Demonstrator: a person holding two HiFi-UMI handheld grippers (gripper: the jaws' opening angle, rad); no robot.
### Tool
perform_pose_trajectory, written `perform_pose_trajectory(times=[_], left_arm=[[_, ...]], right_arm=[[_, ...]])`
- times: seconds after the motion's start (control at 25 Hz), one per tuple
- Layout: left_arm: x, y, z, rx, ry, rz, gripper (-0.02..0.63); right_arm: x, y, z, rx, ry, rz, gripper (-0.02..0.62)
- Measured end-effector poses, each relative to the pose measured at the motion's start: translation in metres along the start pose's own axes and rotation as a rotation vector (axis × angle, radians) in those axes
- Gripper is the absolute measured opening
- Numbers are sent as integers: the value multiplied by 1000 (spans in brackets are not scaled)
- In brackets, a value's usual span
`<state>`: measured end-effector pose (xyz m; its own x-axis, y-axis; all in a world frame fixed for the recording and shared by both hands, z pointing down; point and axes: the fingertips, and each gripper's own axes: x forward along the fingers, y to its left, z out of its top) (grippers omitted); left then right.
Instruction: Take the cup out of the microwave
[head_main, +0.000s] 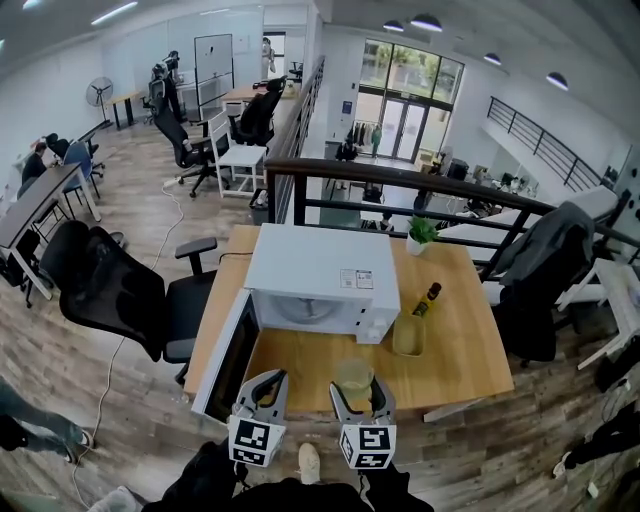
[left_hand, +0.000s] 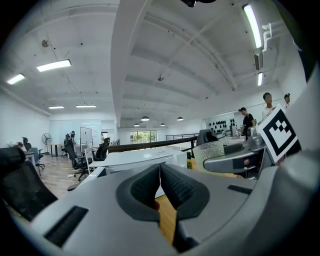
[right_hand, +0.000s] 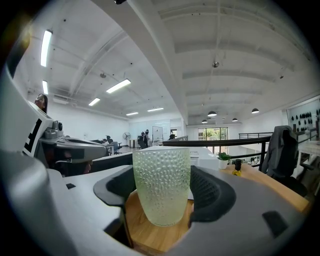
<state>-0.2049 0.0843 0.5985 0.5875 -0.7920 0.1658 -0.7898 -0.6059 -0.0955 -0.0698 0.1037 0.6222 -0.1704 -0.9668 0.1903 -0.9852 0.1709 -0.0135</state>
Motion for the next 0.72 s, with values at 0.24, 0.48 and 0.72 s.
perform_pose_trajectory(times=[0.24,0.48,0.72], left_arm=[[1,0,1,-1,-3,0,25],[5,0,0,3,2,1,25],[5,3,1,0,0,5,25]], right_arm=[[1,1,3,-6,-9,6,362],[5,-1,3,-8,-11,10,362],[7,1,6,-13,-16,15,362]])
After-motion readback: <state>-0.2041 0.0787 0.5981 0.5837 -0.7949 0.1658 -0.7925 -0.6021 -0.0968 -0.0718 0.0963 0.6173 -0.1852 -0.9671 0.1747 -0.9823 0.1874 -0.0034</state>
